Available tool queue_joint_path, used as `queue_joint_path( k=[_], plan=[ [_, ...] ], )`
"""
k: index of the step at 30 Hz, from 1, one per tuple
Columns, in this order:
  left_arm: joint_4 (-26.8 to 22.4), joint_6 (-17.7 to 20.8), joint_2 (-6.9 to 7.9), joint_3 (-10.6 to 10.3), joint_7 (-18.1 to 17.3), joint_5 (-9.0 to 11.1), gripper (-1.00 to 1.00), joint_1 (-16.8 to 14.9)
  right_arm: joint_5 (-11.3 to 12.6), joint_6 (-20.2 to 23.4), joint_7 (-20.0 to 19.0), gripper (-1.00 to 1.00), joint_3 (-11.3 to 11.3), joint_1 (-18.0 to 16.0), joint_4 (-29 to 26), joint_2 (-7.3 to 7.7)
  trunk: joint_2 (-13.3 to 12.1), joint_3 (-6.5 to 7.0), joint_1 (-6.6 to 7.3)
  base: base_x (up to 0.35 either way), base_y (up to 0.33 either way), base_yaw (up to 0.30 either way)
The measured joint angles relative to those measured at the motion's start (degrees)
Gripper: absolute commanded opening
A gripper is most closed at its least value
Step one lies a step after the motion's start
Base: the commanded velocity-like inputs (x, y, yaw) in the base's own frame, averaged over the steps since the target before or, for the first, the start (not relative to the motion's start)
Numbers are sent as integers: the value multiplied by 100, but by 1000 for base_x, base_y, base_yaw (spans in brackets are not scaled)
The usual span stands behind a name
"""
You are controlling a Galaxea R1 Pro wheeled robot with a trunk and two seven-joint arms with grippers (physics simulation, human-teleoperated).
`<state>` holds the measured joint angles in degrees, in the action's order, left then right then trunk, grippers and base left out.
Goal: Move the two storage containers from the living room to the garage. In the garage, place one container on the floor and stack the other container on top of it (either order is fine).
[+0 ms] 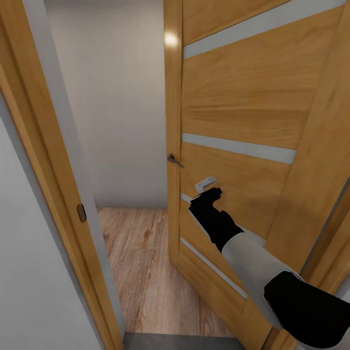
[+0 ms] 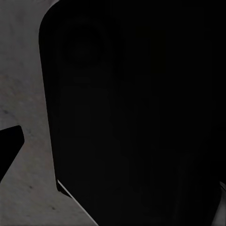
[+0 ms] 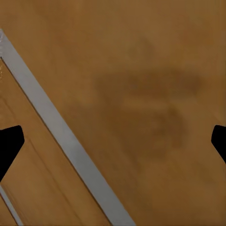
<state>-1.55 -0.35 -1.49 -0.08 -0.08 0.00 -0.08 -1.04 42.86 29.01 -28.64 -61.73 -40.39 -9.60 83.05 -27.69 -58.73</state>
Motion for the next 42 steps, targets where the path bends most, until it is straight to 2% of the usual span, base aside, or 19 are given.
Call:
queue_joint_path(
  k=[9, 42],
  plan=[
    [0, 1, 8, 0, 0, 0, 100, 0, 0, 4, -128, 100, -2, 0, 7, 14, 0, 0, 0, 0, 0, 0],
    [0, 3, 8, 0, 0, 0, 100, 0, 12, -53, -176, 100, -8, 0, 86, 34, 0, 0, 0, 0, 0, 0]
  ],
)
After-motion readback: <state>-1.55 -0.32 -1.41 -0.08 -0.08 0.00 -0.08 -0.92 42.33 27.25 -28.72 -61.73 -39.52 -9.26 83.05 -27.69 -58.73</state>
